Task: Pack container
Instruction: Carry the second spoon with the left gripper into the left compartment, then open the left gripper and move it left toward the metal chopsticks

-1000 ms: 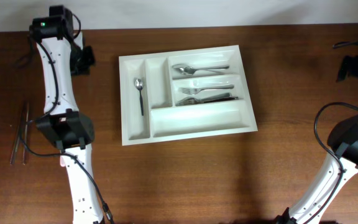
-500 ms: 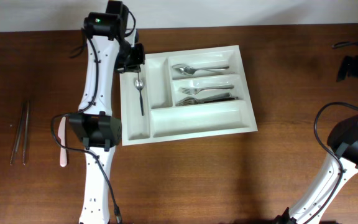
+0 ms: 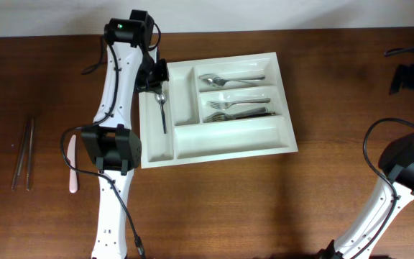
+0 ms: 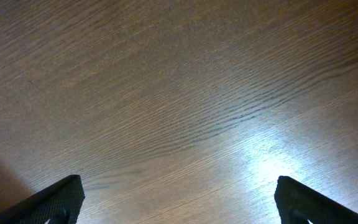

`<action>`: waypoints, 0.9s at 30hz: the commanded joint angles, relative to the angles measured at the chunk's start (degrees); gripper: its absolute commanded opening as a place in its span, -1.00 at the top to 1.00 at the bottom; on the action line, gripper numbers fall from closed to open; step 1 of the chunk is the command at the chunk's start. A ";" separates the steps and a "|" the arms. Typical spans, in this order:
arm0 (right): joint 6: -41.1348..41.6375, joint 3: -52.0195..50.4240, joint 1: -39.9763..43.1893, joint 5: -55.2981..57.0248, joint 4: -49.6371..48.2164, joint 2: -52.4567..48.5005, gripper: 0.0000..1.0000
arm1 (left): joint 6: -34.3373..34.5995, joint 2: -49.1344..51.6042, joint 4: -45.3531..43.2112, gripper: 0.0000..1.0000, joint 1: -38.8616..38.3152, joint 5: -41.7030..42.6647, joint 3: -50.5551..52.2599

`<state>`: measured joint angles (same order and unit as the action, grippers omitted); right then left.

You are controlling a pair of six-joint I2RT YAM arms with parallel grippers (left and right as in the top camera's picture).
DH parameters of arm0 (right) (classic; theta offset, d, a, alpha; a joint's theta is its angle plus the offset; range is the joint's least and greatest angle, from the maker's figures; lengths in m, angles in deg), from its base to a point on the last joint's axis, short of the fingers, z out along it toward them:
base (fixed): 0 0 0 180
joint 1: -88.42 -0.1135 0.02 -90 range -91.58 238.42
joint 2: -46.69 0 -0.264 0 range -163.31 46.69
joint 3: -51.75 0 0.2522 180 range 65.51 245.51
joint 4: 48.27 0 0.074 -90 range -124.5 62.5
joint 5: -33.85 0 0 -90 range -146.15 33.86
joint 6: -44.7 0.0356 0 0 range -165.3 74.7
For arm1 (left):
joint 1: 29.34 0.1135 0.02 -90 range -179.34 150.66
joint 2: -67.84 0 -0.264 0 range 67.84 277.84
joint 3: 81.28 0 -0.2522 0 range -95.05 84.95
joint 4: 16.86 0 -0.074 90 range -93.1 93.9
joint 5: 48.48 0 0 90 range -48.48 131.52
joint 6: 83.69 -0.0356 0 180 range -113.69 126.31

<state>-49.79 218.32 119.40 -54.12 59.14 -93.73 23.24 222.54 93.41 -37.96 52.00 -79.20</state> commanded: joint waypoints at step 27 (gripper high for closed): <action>0.50 -0.20 -0.26 -0.31 -0.02 0.22 -0.97 | -2.08 -4.59 -1.29 0.01 4.59 -8.96 2.43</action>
<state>-49.77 218.32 119.40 -54.12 59.14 -93.73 22.85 222.27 91.97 -36.76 45.09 -76.38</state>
